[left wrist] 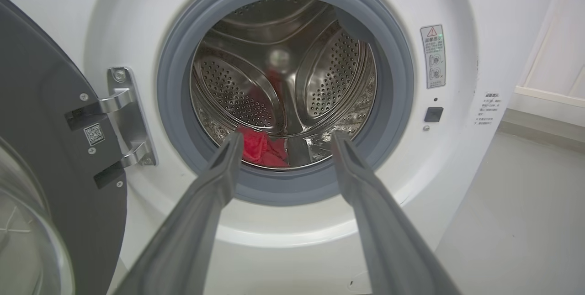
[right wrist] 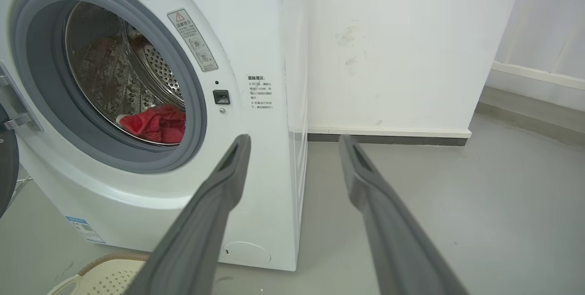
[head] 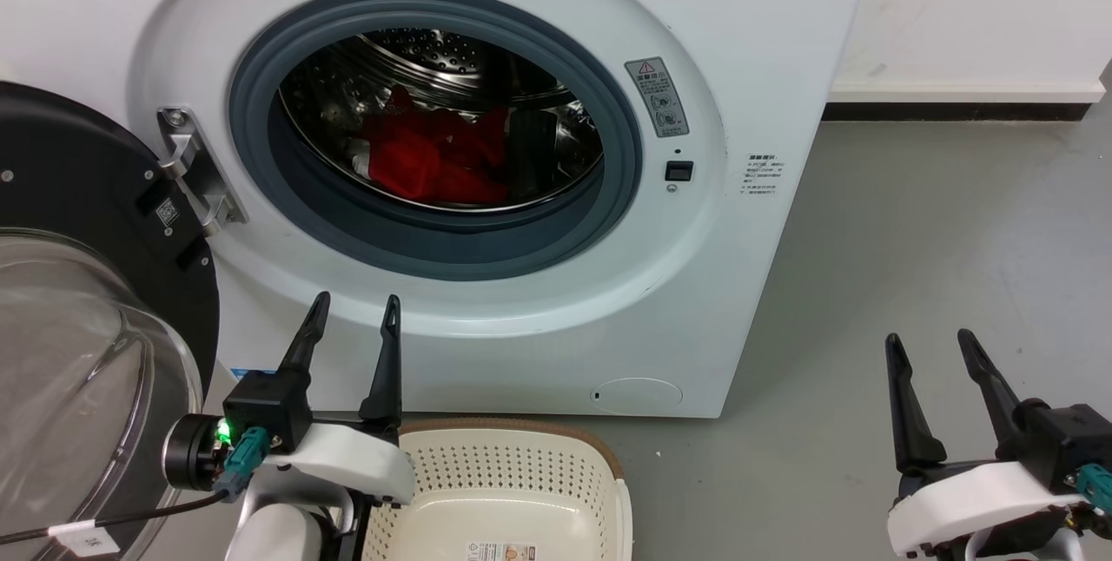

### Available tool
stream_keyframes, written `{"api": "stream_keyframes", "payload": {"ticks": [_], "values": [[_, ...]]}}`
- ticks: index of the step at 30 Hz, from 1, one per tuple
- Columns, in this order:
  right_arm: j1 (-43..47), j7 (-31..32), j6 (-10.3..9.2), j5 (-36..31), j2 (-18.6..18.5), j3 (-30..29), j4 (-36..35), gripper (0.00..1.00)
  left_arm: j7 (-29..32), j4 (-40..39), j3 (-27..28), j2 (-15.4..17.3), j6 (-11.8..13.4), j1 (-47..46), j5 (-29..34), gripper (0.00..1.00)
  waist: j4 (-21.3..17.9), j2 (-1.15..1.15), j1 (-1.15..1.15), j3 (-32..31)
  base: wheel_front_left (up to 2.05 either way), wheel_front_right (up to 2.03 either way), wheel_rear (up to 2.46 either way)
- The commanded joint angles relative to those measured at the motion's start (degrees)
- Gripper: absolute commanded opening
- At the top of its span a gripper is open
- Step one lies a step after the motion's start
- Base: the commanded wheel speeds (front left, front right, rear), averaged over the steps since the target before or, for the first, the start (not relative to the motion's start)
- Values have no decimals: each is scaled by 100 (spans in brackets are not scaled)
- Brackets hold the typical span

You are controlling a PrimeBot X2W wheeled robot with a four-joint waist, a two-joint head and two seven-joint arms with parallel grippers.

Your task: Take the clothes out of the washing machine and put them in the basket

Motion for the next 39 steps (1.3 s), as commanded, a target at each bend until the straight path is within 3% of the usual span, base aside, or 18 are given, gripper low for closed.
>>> {"api": "stream_keyframes", "payload": {"ticks": [1,20,39], "values": [[40,-17,-1,-67,3,-10,-61,100,-37,-12,-9,38,23,-70,92,100,1,0,-1,0,0,0,0],[118,-69,-3,-774,5,-10,-93,100,-237,215,46,-58,-13,-98,647,100,6,0,-1,4,0,0,0],[35,-92,-3,-585,5,11,42,100,-238,376,205,-128,-79,-146,625,100,-24,0,-1,99,0,0,0]]}}
